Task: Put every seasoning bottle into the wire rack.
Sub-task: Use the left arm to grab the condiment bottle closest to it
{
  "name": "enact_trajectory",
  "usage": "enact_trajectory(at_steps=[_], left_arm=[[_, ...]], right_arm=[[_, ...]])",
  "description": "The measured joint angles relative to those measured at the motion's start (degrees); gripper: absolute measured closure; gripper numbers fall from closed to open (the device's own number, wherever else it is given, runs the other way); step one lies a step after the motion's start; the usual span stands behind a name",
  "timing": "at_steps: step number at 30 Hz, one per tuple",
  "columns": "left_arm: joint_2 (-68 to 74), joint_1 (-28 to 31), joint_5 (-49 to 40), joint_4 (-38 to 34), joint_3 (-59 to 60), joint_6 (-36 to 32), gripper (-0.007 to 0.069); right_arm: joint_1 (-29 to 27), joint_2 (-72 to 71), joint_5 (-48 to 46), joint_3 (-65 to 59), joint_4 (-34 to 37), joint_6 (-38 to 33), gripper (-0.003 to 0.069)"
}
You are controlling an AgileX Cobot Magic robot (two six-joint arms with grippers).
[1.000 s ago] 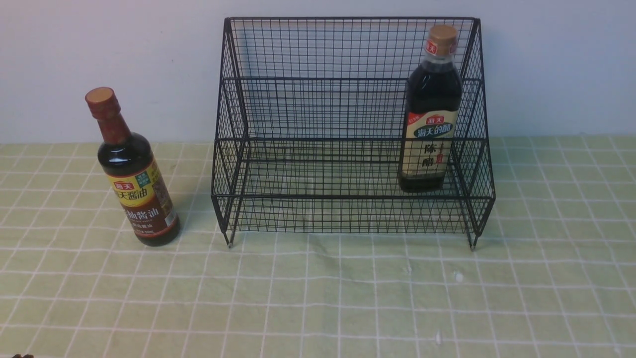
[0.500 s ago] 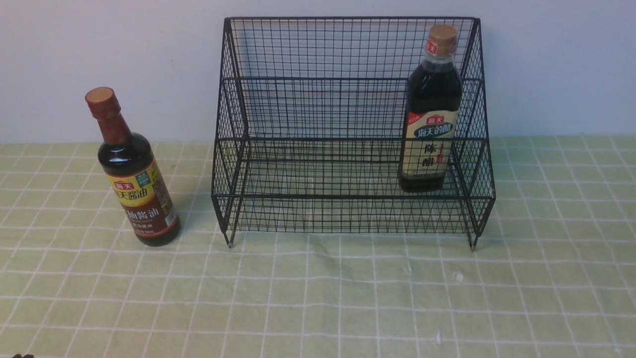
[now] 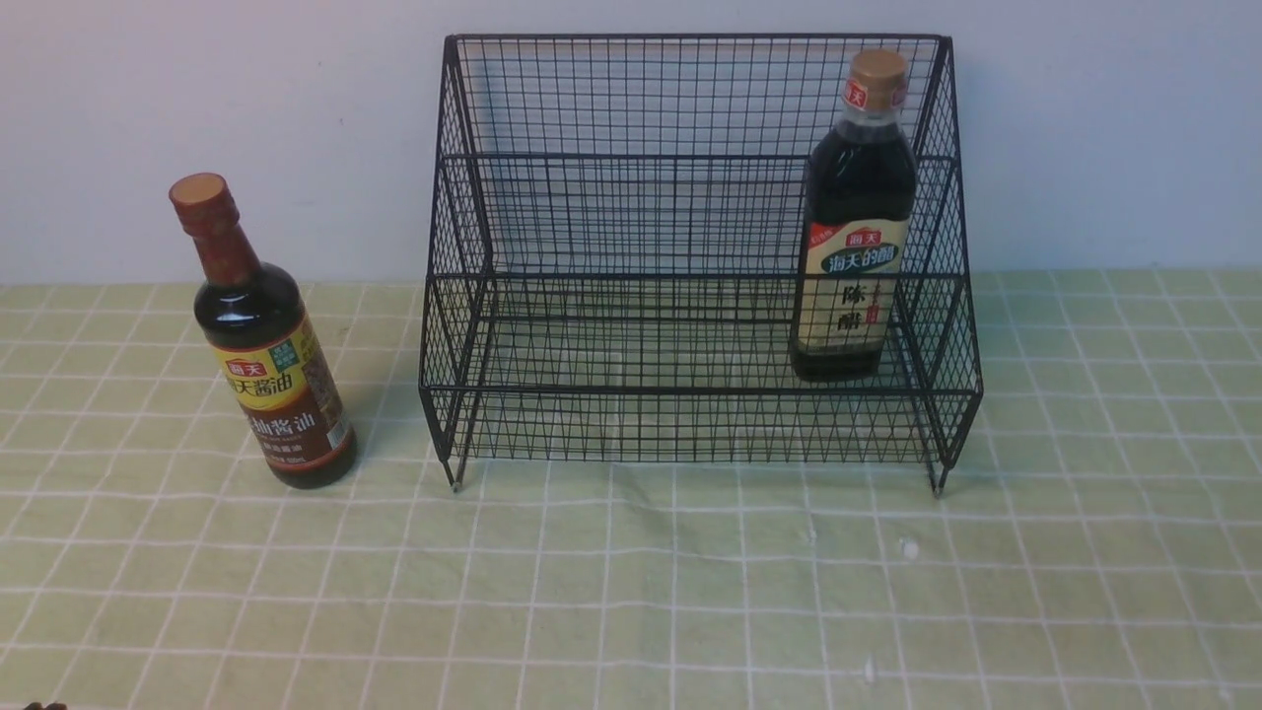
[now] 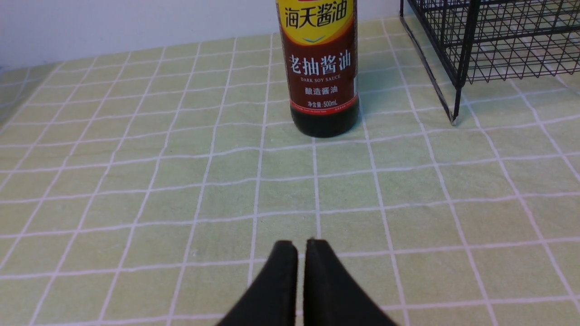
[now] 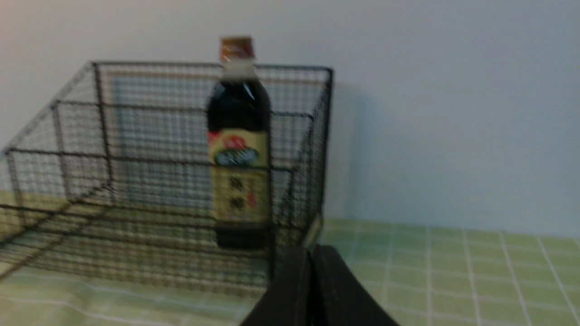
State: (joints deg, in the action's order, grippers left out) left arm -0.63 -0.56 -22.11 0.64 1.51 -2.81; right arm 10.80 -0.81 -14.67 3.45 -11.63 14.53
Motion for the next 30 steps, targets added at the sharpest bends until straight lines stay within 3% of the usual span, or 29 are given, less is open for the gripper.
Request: enact_trajectory(at_steps=[7,30], left_arm=[[0.0,0.0,0.06,0.0,0.0,0.0,0.0617],[0.0,0.0,0.05,0.0,0.0,0.0,0.0617]], right_arm=[[-10.21,0.05,-5.69,-4.93,0.57,1.92,0.0673],[-10.84,0.05,-6.58,-4.83,0.61,2.06,0.0673]])
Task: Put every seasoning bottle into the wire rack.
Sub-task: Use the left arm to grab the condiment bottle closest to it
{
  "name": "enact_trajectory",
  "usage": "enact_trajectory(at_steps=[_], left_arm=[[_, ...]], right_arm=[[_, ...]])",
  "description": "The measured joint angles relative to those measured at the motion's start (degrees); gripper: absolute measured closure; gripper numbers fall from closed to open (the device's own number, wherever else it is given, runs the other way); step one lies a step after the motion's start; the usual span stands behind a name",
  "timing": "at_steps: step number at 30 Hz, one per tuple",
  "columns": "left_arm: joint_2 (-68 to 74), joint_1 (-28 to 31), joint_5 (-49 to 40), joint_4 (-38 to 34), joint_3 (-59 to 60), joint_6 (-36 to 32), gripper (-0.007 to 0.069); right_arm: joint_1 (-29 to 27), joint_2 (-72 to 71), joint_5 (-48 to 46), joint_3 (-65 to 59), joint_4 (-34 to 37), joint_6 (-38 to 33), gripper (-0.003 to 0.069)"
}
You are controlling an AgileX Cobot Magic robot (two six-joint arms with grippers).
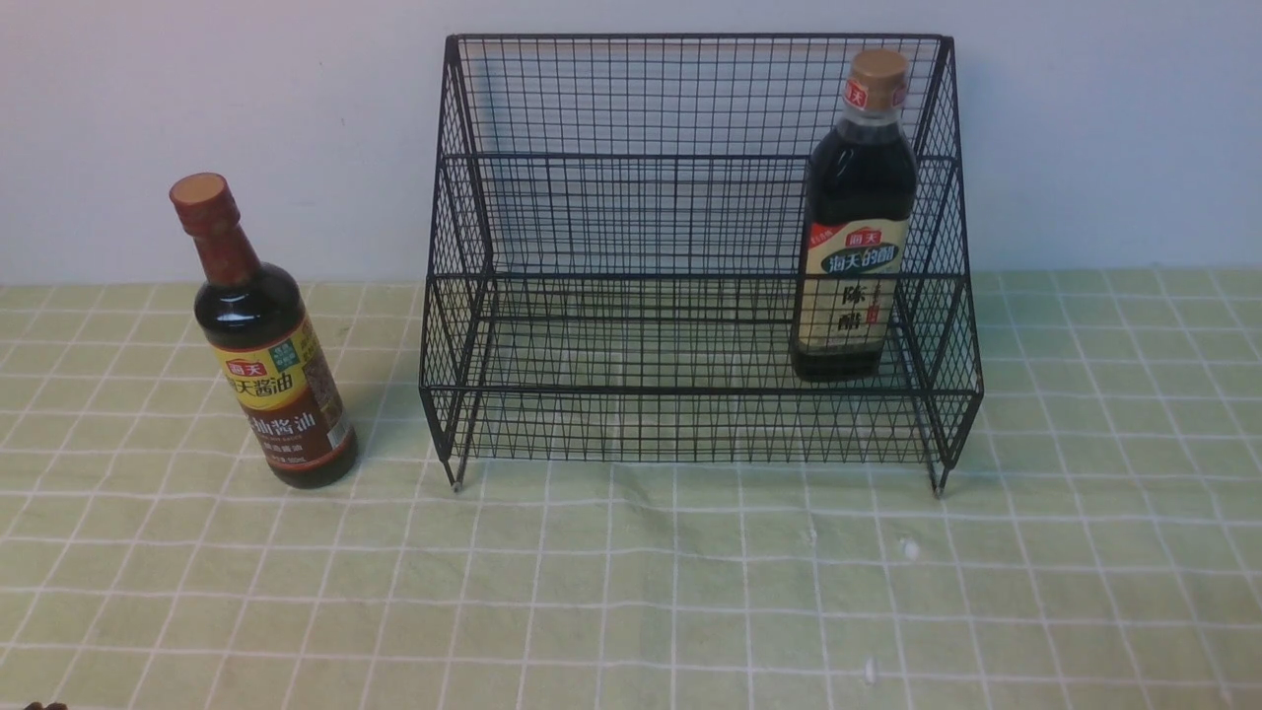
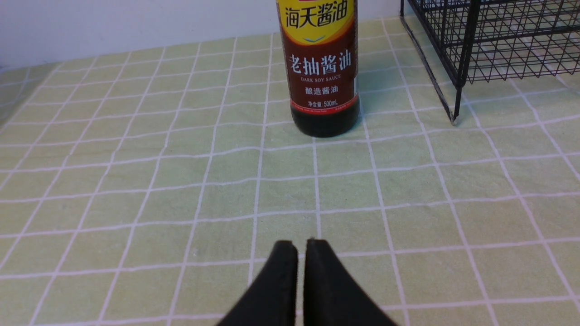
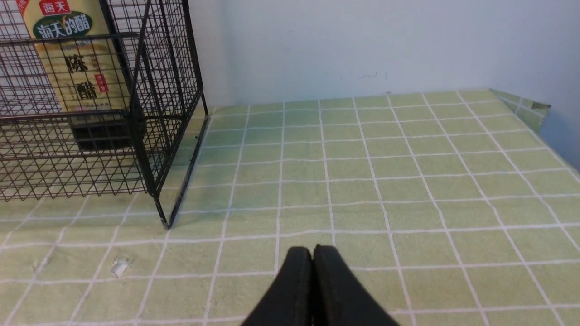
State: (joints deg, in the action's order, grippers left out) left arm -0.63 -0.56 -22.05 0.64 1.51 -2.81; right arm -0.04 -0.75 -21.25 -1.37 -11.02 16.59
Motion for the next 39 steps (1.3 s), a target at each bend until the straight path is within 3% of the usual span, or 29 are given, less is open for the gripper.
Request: enact_trajectory(at_steps=[18,23,26,32,39], left_arm=[[0.0,0.0,1.07,-0.64,0.06,0.14,0.0617],[0.0,0.0,9.68,-6.84,0.17,3.62,0.0617],[0.0,0.0,19.34,-11.6,0.17,6.21,0.0617],[0.0,0.0,41.99,-13.0,0.17,7.04,0.0617],[10.44,0.0,41.82,-7.05,-8.57,7.84,0.0599]], right_arm=[[0.0,0.0,-0.05,0.0,0.0,-0.05,0.0673],[0.0,0.0,-0.05,0.0,0.0,-0.05,0.0673],[0.0,0.0,-0.06,0.0,0.0,-0.05,0.0673],[0.0,0.0,-0.06,0.0,0.0,-0.05,0.0673],[0.0,0.0,-0.17,0.02,0.0,-0.05,0.0673]])
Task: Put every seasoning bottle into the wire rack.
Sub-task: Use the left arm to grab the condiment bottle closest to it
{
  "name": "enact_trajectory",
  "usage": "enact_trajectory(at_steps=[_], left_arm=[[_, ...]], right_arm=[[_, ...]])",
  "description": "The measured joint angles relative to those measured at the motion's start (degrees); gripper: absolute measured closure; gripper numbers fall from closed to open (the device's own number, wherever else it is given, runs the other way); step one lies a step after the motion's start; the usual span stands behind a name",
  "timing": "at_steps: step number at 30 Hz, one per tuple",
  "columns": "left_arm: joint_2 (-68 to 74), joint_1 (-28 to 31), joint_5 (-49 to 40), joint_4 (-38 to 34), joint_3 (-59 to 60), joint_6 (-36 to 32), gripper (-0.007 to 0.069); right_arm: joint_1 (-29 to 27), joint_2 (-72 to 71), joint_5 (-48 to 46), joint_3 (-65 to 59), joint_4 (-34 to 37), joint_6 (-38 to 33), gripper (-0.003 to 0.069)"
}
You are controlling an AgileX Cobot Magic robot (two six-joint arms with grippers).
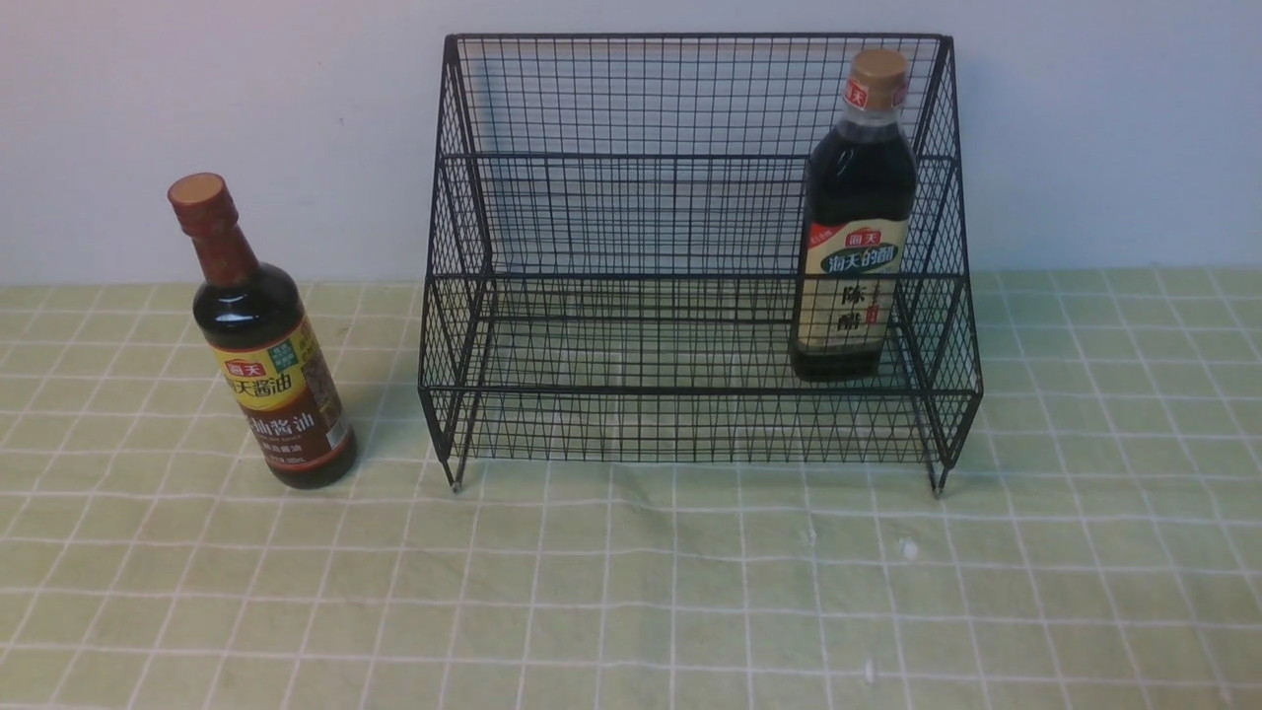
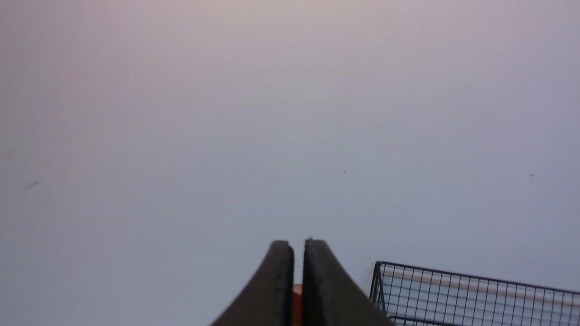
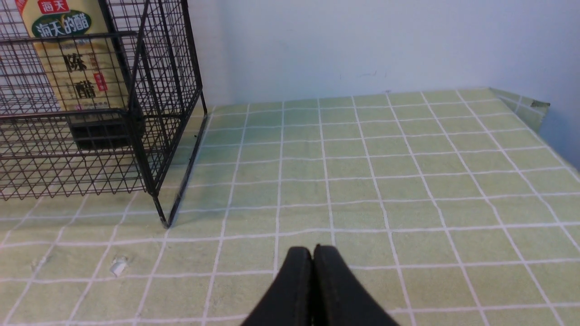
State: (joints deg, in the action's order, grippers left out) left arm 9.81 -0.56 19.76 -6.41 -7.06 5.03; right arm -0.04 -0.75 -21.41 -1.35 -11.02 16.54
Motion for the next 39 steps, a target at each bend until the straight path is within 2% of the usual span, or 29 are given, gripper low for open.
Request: enact_trajectory(at_steps=[3,8,11,18,21,28,39], left_arm=[[11.57,0.0,-1.06,5.01,-6.76,1.66,0.054],[24.29,0.0,-1.71,9.3,-14.19,5.55,0.042],[34.8,0.0,-1.71,13.29,-21.0,7.63,0.027],[51.44,0.0,-1.71,16.92,-31.27,10.33,0.0057],[56.83,0.0,-1.71,17.04,-35.04,11.24,0.0032],[67.81,0.0,-1.43,17.15,-41.6,11.24,0.0032],[78.76,-0.05,2.92,17.19,-42.89,11.24,0.0032]], right_arm=[[0.0,0.0,-0.2,0.04,0.0,0.0,0.0673],[0.0,0.0,-0.24,0.04,0.0,0.0,0.0673],[0.0,0.0,-0.24,0.04,0.0,0.0,0.0673],[0.0,0.0,-0.24,0.04,0.0,0.0,0.0673],[0.0,0.0,-0.24,0.04,0.0,0.0,0.0673],[0.0,0.0,-0.24,0.04,0.0,0.0,0.0673],[0.0,0.0,-0.24,0.04,0.0,0.0,0.0673]])
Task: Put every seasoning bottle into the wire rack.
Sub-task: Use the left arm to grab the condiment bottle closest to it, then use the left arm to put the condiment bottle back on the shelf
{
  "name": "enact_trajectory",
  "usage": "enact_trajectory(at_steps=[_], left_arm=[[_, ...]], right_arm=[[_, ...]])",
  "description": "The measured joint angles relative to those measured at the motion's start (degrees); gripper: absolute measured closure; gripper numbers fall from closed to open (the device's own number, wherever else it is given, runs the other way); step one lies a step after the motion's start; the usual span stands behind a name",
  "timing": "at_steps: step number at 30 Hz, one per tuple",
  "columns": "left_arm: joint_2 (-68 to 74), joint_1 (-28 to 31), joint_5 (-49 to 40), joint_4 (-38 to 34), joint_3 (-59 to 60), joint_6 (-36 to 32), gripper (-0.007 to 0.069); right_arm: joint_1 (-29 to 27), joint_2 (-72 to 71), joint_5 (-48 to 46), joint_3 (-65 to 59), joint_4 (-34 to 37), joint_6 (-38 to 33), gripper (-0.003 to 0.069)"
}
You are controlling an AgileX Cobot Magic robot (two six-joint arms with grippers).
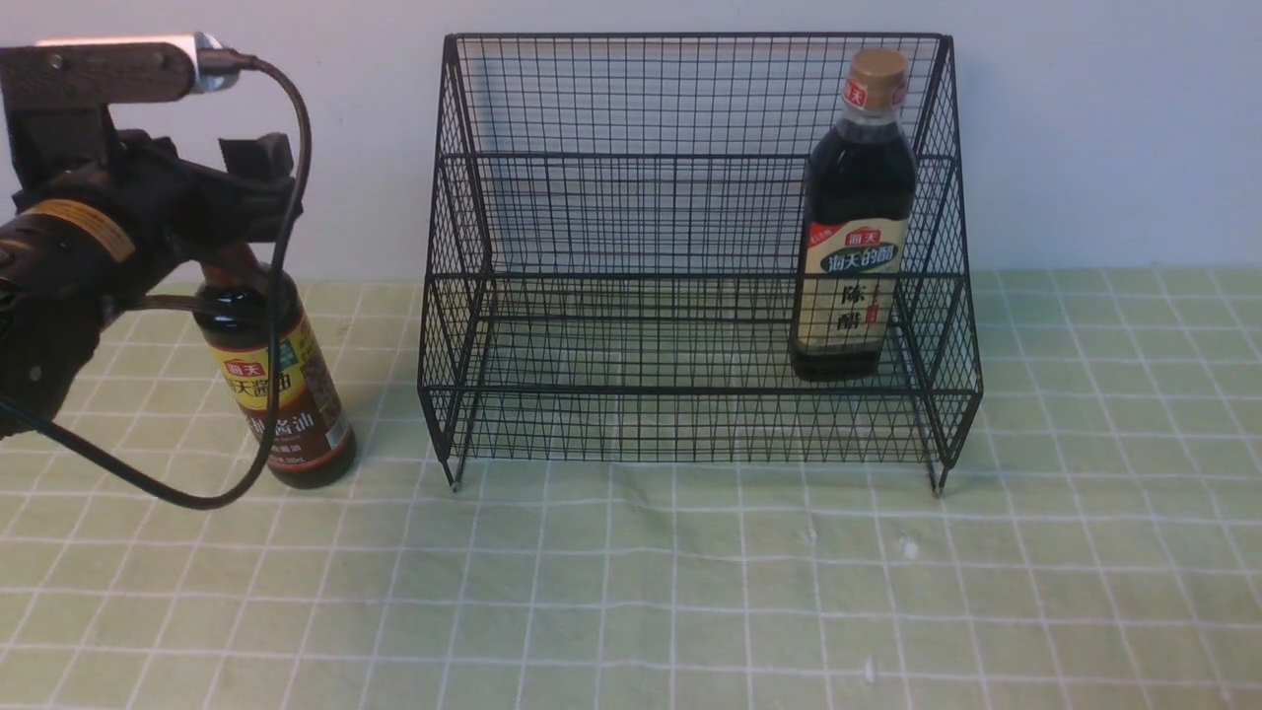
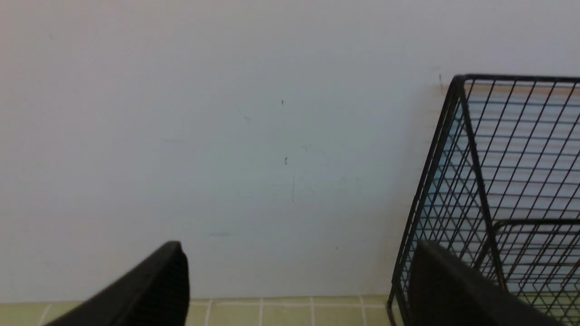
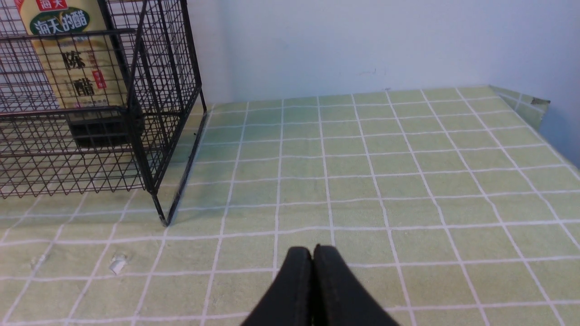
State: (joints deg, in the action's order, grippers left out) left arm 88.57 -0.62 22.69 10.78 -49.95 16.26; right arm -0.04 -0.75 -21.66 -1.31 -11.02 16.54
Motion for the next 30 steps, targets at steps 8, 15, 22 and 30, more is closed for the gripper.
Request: enact_trajectory(at_steps=[8,15,22,30], left_arm=[[3.99,-0.11,0.14,0.59,-0.06,0.14,0.0047],[4.51,-0.11,0.25,5.77,-0.06,0.49,0.037],[0.43,-0.29,-3.85,10.08,0.41,0.9,0.0366],[-10.37,-0.29,-5.49,10.33,-4.81,2.75,0.0366]], right_arm=[[0.0,0.0,0.0,0.0,0.0,0.0,0.0673],[0.0,0.0,0.0,0.0,0.0,0.0,0.0673],[0.0,0.0,0.0,0.0,0.0,0.0,0.0673],[0.0,0.0,0.0,0.0,0.0,0.0,0.0673]])
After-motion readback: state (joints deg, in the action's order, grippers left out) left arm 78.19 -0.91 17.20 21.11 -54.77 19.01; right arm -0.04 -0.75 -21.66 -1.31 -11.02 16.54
